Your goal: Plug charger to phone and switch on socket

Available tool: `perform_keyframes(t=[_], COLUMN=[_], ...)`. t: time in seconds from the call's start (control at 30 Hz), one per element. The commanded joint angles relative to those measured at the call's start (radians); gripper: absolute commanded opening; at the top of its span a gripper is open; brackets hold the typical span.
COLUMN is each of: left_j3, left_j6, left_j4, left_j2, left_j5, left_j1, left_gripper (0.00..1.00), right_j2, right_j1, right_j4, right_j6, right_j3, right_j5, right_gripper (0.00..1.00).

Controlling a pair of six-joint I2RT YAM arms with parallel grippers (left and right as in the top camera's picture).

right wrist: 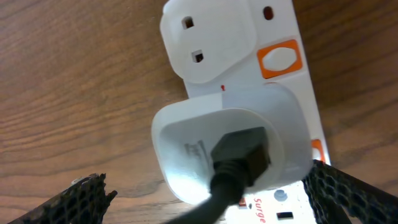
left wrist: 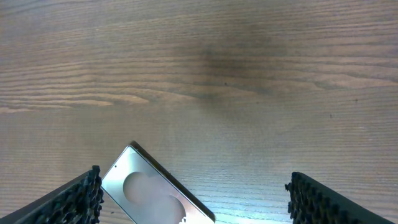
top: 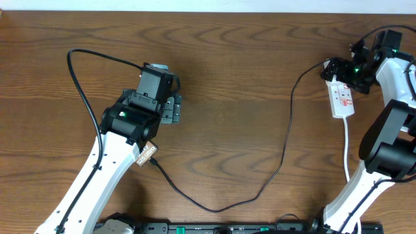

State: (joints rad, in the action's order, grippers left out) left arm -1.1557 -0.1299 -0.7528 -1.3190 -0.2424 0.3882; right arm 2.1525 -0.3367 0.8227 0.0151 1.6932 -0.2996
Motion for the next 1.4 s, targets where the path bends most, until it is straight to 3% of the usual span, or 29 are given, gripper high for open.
perform_keyframes(t=[0.0, 1.37], left_j3=[-0.013, -0.013], left_j6=[0.006, 0.006], left_j4=[-0.002, -0.002], left_j2=[0.006, 0.006], left_j5=[-0.016, -0.016], left_j1=[0.002, 0.002], left_gripper=[0.92, 0.91], right_j2=[0.013, 0.043], right_j1=[0.021, 0.032], right_j4=[-0.004, 0.008], right_j6=[0.0, -0.008], right_j3=[-0.008, -0.008], right_j5=[-0.018, -0.097], right_gripper=[0.99, 0.99])
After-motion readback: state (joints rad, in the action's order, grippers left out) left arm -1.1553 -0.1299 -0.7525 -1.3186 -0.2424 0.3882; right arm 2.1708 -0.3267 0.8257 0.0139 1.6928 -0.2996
